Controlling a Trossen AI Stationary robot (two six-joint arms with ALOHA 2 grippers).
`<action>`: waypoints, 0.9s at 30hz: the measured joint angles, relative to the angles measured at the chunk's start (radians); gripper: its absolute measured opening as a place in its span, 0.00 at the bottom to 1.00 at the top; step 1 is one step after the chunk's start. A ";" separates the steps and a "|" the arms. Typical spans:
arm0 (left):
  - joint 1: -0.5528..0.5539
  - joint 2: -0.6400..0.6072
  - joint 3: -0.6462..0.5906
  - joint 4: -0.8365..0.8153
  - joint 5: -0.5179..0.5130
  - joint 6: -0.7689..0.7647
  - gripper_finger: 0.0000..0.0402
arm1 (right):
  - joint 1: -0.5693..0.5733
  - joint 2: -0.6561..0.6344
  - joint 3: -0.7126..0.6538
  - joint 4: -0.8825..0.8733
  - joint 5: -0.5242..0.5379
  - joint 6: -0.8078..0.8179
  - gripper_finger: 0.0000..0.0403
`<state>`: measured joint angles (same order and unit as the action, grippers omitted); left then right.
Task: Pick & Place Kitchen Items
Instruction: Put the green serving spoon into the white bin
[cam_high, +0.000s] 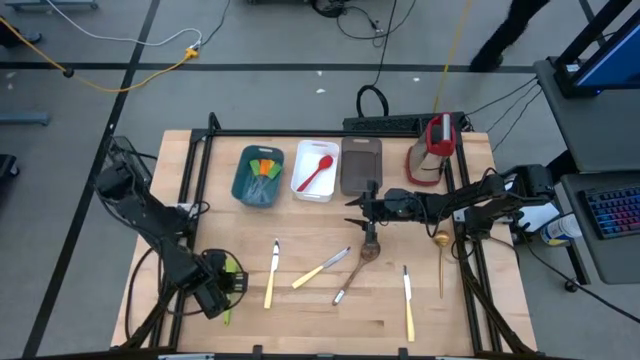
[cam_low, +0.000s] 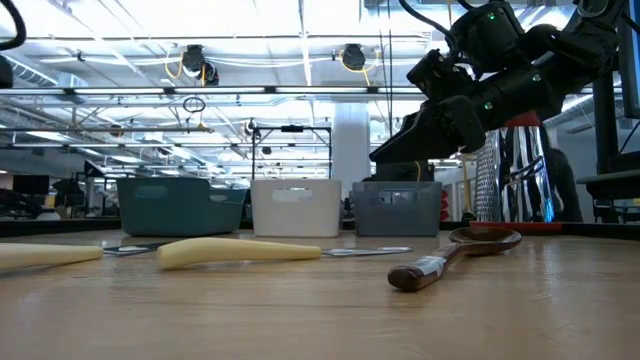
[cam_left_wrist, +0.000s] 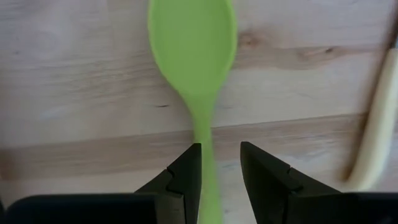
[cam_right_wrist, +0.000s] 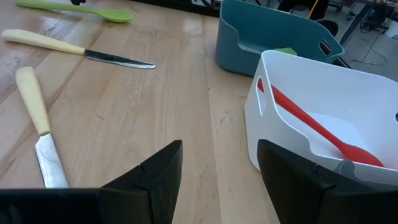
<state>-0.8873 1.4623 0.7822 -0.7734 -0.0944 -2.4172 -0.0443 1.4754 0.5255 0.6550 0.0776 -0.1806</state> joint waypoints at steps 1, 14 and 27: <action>-0.006 0.007 0.000 0.000 0.000 -0.001 0.29 | 0.000 0.000 0.000 0.001 0.000 0.000 0.50; -0.041 0.117 0.004 0.050 -0.002 0.005 0.29 | 0.000 0.000 0.000 0.030 0.000 0.000 0.50; -0.041 0.132 0.003 0.046 -0.005 0.011 0.27 | 0.000 0.000 0.000 0.030 0.000 0.000 0.50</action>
<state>-0.9283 1.5944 0.7853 -0.7277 -0.0992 -2.4059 -0.0444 1.4754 0.5251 0.6849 0.0776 -0.1808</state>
